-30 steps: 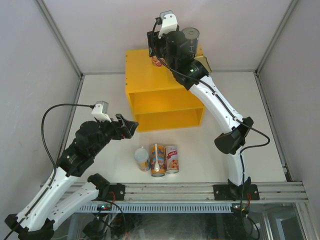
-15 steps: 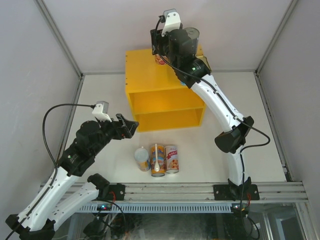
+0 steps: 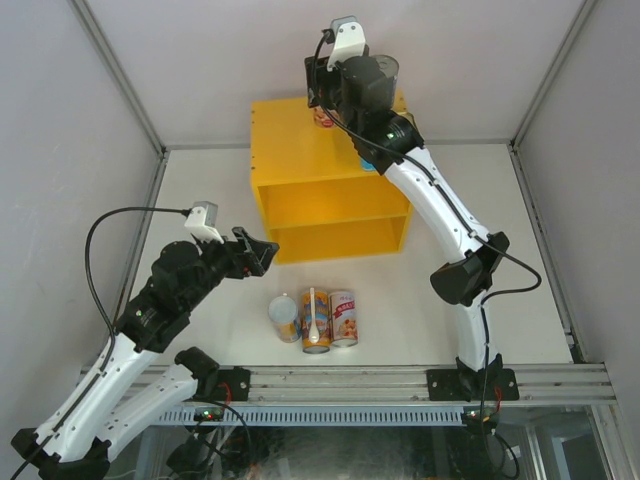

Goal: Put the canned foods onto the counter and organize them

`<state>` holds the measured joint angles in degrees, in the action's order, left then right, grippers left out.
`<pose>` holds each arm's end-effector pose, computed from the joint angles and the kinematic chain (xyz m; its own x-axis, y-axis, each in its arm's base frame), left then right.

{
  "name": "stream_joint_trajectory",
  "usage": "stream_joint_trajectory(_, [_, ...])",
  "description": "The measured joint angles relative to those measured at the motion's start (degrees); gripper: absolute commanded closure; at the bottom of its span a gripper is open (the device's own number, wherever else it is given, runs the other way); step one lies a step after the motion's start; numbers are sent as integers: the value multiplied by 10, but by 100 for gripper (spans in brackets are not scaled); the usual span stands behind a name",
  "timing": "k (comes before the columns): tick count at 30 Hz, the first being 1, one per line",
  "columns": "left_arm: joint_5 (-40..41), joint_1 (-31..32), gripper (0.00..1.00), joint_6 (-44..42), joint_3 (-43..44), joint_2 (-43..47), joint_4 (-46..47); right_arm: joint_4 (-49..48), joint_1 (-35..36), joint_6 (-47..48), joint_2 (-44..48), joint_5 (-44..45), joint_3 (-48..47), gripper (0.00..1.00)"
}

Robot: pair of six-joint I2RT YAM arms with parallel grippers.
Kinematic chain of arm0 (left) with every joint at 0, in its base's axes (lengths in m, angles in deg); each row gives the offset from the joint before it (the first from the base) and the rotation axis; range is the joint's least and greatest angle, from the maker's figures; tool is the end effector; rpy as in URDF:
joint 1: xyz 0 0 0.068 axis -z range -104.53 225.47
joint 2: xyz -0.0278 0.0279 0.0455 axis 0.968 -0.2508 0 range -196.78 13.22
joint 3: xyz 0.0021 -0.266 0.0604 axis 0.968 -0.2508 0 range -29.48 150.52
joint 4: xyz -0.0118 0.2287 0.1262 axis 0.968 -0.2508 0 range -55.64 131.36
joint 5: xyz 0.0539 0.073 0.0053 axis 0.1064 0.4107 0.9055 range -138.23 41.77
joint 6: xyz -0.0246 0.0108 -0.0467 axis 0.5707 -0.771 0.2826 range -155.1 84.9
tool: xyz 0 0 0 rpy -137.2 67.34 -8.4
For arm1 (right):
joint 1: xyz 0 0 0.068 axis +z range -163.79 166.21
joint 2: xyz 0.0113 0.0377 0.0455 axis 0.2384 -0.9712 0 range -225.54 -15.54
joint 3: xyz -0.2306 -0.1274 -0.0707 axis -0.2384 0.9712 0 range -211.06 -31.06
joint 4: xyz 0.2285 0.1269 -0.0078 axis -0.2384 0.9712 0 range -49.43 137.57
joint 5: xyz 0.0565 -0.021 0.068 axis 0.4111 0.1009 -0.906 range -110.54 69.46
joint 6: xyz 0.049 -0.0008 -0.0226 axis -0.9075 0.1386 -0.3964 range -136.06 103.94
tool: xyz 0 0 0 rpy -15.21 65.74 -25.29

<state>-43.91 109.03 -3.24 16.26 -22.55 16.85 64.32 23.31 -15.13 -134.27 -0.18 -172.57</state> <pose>0.1205 -0.0766 0.3419 -0.4367 -0.3419 -0.8321 0.3062 0.8133 -0.4948 0.3719 0.2658 0.4933 -0.0088 -0.0257 -0.9996 -0.2882 0.9573 -0.0221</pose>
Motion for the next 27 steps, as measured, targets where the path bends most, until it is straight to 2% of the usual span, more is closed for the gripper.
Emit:
stream_joint_trajectory(4, [0,0,9,1,0,-1,0,0,-4,0,0,-4,0,68])
stream_joint_trajectory(8, [0,0,9,2,0,-5,0,1,-6,0,0,-7,0,56])
stream_joint_trajectory(12, [0,0,9,6,0,-7,1,2,-7,0,0,-11,0,47])
stream_joint_trajectory(27, [0,0,8,17,0,-4,1,2,-12,-4,13,-28,16,40])
